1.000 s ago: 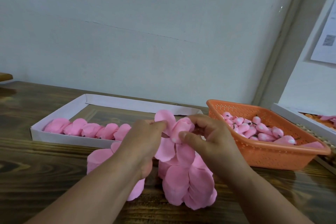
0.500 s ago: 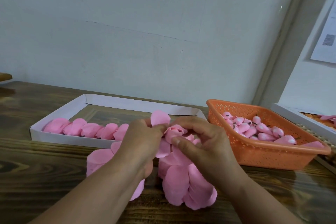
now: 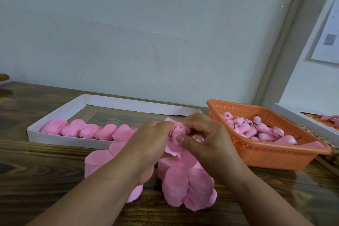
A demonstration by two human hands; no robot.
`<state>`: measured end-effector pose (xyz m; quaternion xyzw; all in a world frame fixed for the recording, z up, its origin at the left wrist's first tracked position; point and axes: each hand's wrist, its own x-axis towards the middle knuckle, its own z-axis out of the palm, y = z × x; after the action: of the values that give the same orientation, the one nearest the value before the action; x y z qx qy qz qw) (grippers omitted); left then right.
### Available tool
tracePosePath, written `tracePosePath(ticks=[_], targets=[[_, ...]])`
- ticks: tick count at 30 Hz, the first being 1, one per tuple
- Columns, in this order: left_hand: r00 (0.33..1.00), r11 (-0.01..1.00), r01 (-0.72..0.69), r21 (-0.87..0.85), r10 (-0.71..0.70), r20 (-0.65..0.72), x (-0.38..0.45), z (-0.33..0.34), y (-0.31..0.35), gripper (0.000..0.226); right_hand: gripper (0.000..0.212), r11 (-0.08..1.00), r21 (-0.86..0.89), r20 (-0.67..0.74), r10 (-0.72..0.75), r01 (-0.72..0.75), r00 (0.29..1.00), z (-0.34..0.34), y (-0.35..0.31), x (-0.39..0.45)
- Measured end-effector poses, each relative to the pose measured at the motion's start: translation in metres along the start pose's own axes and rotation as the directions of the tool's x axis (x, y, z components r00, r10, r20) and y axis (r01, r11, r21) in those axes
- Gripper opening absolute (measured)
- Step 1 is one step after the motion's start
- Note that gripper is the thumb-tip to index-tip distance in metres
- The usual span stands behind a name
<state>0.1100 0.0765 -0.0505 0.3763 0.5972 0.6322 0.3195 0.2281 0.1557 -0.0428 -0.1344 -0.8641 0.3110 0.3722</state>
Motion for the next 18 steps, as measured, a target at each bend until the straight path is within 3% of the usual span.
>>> tracePosePath(ticks=[8,11,16,18], targets=[[0.995,1.000,0.002,-0.019,0.000,0.103,-0.0026,0.0023,0.0039,0.058,0.046,0.968,0.175,-0.006,0.184,-0.180,0.983,-0.0072,0.0042,0.0030],[0.985,0.999,0.006,-0.037,0.000,0.171,-0.0031,0.0004,0.0053,0.049,0.038,0.981,0.130,-0.002,0.145,-0.144,0.989,-0.0083,0.0031,0.0029],[0.980,0.993,0.037,-0.109,-0.015,0.200,-0.0024,-0.0025,0.0058,0.054,0.025,0.999,0.011,-0.062,0.051,-0.050,0.997,-0.0058,0.0011,0.0030],[0.984,0.989,0.052,-0.138,-0.027,0.175,-0.0014,-0.0030,0.0057,0.043,0.022,0.998,0.030,-0.086,0.063,-0.061,0.994,-0.0047,0.0017,0.0022]])
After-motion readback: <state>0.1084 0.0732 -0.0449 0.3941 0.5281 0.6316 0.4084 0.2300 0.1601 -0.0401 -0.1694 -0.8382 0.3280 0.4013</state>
